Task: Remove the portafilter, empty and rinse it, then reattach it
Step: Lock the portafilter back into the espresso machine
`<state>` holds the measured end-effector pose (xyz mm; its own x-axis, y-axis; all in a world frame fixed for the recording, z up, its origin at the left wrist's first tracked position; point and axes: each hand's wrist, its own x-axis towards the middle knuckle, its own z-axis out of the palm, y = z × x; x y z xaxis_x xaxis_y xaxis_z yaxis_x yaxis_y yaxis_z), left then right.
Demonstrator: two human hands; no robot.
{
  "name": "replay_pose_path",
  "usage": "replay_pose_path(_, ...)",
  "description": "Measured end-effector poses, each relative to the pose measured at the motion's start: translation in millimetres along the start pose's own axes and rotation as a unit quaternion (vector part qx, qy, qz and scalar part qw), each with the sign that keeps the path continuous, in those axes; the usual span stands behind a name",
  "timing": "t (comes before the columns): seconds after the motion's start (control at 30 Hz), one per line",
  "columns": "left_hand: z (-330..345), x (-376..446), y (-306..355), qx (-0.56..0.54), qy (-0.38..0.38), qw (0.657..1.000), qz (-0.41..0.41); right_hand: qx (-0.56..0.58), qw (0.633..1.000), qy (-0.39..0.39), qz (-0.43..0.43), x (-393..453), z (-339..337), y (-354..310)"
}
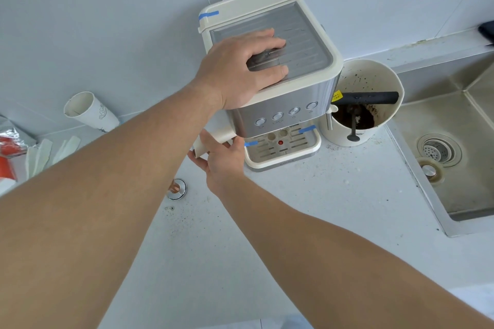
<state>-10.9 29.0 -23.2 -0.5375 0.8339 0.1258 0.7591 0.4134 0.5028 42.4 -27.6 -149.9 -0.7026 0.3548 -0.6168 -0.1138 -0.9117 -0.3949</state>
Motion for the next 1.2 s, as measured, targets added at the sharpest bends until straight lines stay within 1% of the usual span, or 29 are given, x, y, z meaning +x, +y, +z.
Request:
replay_pose_path(0.27, 0, -1, 2, -0.007, 0.003, 1.000, -0.005, -0.007, 1.000, -0.001, -0.004, -6, 1, 0)
replay_pose_path(0.5, 1, 0, 2, -0.014, 0.000, 1.000, -0.009, -0.076, 0.997, -0.033, -0.009, -23, -40, -8)
replay_pose_path(0.67, 0, -1, 2, -0.009, -0.003, 1.000, -0.014, -0.092, 0.994, -0.050, 0.015, -25, -42, -15)
replay_pose_path(0.83, 0, -1, 2, -0.003, -0.005, 1.000, -0.013, -0.153, 0.987, -0.028, -0.022, -21, -52, -16)
replay_pose_path(1.07, 1, -1, 2, -0.003, -0.001, 1.000, -0.010, -0.175, 0.983, -0.045, -0.031, -21, -59, -19)
replay_pose_path(1.2, 0, -1, 1, -0.001, 0.000, 1.000, -0.009, -0.211, 0.975, -0.050, -0.053, -27, -75, -27)
